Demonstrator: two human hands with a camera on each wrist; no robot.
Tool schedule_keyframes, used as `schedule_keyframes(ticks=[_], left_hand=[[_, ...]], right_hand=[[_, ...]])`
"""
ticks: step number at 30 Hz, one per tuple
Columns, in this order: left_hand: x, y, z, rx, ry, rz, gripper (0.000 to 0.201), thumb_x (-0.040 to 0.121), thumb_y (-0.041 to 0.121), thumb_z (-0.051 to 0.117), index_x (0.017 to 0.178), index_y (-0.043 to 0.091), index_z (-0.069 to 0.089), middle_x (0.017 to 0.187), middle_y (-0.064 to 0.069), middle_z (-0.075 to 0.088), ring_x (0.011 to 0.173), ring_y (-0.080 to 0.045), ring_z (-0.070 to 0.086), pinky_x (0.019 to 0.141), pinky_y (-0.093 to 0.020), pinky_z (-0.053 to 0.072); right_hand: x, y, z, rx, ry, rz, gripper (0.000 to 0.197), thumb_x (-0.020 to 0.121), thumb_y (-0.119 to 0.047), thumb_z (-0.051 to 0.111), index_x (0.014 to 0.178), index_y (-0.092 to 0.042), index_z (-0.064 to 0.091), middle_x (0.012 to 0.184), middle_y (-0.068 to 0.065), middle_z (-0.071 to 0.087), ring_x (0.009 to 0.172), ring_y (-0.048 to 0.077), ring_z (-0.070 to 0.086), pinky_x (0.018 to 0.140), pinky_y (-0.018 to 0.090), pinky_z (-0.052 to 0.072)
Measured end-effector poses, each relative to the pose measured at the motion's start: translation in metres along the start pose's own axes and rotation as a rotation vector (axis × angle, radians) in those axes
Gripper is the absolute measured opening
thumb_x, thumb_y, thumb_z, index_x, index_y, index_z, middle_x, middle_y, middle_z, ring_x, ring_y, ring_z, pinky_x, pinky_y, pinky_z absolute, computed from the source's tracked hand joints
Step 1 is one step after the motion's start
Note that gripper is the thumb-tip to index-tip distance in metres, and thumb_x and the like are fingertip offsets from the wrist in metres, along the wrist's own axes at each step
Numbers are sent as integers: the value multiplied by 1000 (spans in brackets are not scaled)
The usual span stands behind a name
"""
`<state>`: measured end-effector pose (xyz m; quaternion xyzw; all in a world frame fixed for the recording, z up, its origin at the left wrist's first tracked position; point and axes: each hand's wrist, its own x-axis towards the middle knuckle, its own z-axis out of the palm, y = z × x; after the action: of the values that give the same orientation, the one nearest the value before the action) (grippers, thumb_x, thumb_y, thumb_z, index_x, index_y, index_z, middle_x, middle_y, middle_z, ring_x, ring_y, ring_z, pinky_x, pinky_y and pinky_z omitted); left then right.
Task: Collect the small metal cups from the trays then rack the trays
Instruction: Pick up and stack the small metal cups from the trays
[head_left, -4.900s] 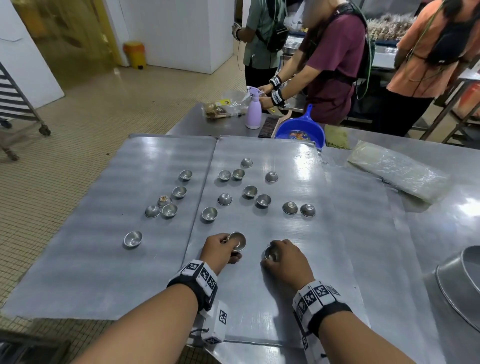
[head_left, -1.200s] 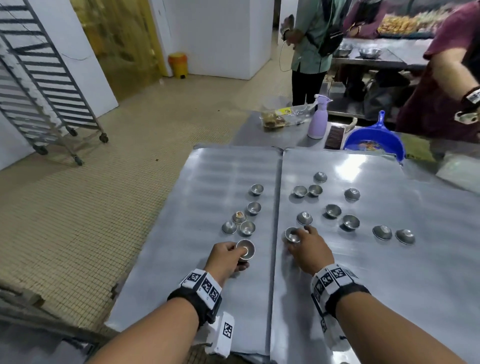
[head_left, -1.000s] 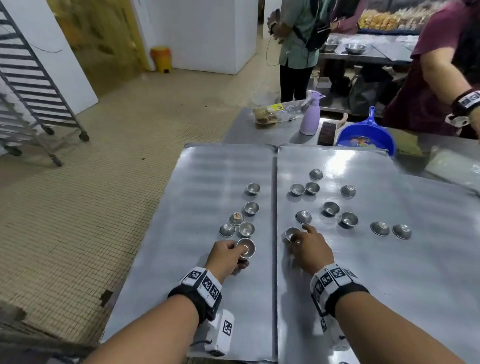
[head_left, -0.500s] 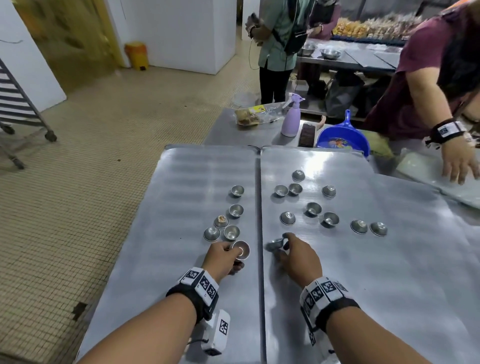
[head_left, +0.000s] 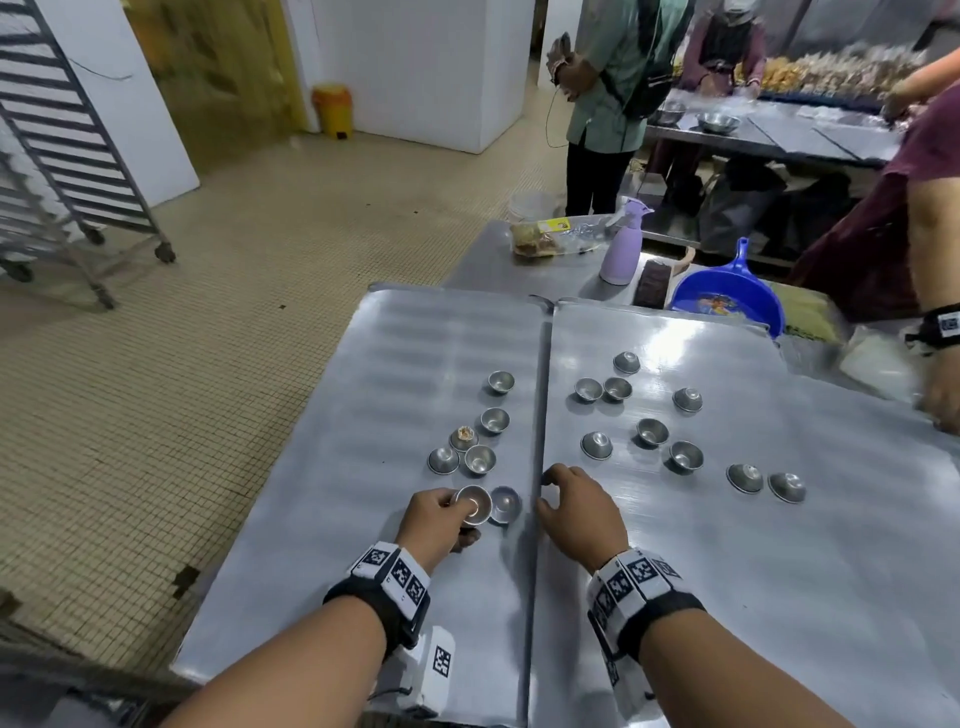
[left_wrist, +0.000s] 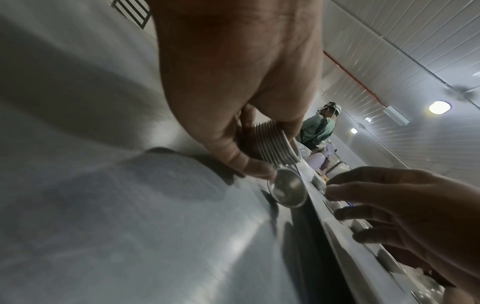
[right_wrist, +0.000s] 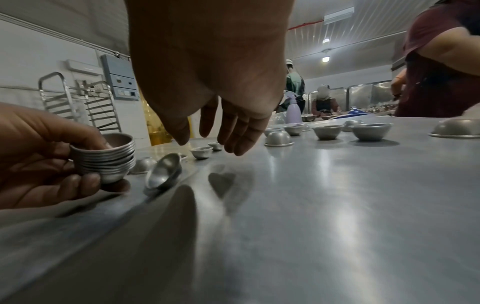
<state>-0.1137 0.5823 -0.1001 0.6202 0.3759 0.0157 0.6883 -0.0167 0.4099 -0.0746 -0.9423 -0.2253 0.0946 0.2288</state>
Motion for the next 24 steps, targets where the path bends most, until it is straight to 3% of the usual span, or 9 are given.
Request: schedule_keyframes(ticks=[5,8,12,19,24], left_hand=[[-5,-7,-31,-37,76,-21,10,90,5,61,86,8,70,74,-12,68,57,-27,67,69,-38,51],[-10,-9,-49,-55,111,-30,10,89,4,62,85,7,70,71,-12,68,56,-27,67,69,-38,52],[-15,-9,-65,-58,123,-25,10,88,4,61,84,6,70,70,-10,66,52,-24,66,71,-40,50],[-11,-9,-62,-65,109,-23,8,89,3,61,89,3,69,71,-11,65,49,-21,65,73,-41,51],[-6,-7,-49,-34,76,-18,9,89,4,61,92,1,70,70,-11,66,52,-23,66,71,-40,49]], right_hand=[[20,-28,13,-63,-159,-70,38,83,-39,66,119,-26,62,122,0,57,112,23,56,88,33,47],[26,-37,29,-211,-249,-127,33,84,-39,62,114,-27,67,122,2,60,113,26,57,91,34,48],[27,-40,40,-275,-200,-145,25,84,-34,55,99,-22,71,111,5,65,102,30,63,86,33,50],[22,-32,28,-401,-196,-189,52,77,-54,57,124,-31,59,120,-1,64,115,25,55,92,38,42],[13,-24,23,-450,-247,-211,45,87,-37,53,132,-31,56,127,-2,64,123,25,47,95,37,36]])
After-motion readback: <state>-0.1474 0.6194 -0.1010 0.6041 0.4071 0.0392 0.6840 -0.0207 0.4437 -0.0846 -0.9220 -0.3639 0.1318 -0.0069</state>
